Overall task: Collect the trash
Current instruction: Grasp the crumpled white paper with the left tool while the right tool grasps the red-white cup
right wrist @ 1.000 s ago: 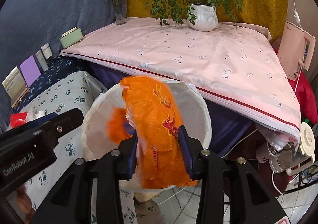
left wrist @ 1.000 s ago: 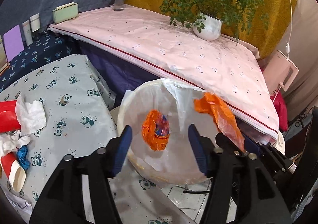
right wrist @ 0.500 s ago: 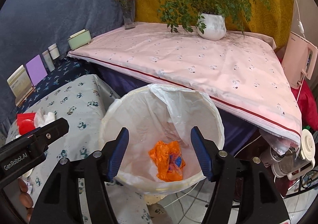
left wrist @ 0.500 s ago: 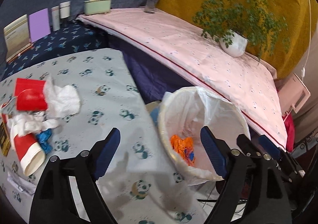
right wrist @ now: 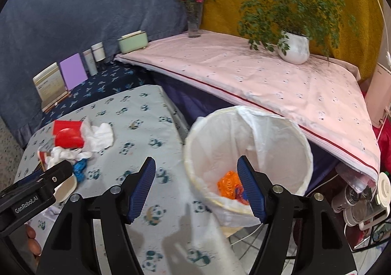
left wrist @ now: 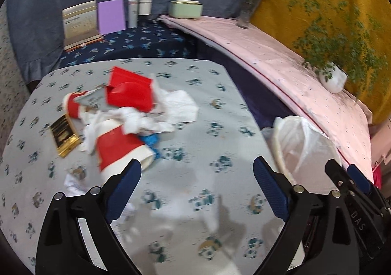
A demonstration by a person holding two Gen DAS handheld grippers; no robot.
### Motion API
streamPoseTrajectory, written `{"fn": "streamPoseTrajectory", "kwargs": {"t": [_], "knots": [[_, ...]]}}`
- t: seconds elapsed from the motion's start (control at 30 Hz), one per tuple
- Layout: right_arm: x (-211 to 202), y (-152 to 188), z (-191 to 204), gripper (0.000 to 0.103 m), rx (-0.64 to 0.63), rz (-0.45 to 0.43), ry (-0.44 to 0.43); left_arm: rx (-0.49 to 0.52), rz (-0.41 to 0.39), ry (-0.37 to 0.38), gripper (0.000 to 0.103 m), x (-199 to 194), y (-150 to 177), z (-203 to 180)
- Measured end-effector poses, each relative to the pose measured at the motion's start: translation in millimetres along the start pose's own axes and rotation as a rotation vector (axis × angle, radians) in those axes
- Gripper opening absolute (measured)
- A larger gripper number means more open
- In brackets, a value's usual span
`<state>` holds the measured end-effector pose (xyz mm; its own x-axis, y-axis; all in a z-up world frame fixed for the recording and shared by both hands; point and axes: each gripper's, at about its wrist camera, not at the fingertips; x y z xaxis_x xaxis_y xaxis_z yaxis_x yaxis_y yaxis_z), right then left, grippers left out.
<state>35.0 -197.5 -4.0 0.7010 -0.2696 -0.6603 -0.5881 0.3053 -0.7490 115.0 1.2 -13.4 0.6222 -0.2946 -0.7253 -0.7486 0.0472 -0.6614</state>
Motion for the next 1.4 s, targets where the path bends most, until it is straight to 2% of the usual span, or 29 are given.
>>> {"fn": "streamPoseTrajectory", "kwargs": {"t": [0.2, 0.3, 0.47, 0.6, 0.67, 0.73, 0.8, 0.87, 0.9, 0.93, 1.0, 1.2, 1.4], "knots": [[-4.4, 8.4, 39.1, 0.067, -0.048, 0.016, -0.049, -0.080, 0.018, -0.094, 0.091, -6.3, 9.9, 46.4], [-5.8, 14.5, 58.8, 0.067, -0.078, 0.025, -0.072, -0.130, 0.050, -0.129, 0.091, -3.1, 16.4, 69.0], [-5.5, 23.8, 85.1, 0.067, -0.115, 0.043, -0.104, -0.222, 0.128, -0.150, 0.091, 8.9, 30.1, 104.0], [-2.7, 31.8, 100.4, 0.067, -0.135, 0.061, -0.123, -0.292, 0.176, -0.136, 0.089, 21.1, 36.0, 122.7], [-1.2, 35.5, 107.5, 0.067, -0.148, 0.069, -0.131, -0.326, 0.198, -0.114, 0.085, 26.6, 37.7, 129.3], [0.8, 38.0, 112.9, 0.067, -0.160, 0.078, -0.136, -0.328, 0.215, -0.099, 0.070, 31.4, 39.4, 131.5], [2.0, 40.4, 118.7, 0.067, -0.170, 0.085, -0.143, -0.317, 0.232, -0.090, 0.060, 34.9, 40.9, 131.8], [2.8, 42.2, 124.3, 0.067, -0.177, 0.090, -0.148, -0.298, 0.215, -0.084, 0.052, 30.9, 41.2, 131.2], [3.3, 42.9, 126.6, 0.067, -0.180, 0.091, -0.151, -0.286, 0.207, -0.074, 0.044, 27.8, 40.6, 130.3], [4.0, 43.2, 128.6, 0.067, -0.182, 0.094, -0.156, -0.277, 0.206, -0.070, 0.028, 26.4, 39.0, 129.2], [6.6, 44.7, 134.4, 0.067, -0.183, 0.105, -0.170, -0.260, 0.212, -0.057, 0.012, 24.3, 38.0, 129.8], [15.5, 50.2, 154.8, 0.066, -0.190, 0.147, -0.226, -0.278, 0.192, -0.032, 0.009, 12.9, 39.1, 143.2], [29.8, 52.9, 176.3, 0.056, -0.184, 0.195, -0.286, -0.283, 0.152, -0.029, 0.009, -3.8, 34.1, 158.5]]}}
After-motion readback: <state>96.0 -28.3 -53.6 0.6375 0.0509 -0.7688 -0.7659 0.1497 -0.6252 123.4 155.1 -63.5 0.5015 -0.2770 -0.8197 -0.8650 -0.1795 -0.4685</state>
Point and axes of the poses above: each gripper's, at about its wrist camera, not at the fingertips, and x roughly the way its jaws point, z to its left, y to its underside, and after that the axes turned 1 degree about -x, right-handed
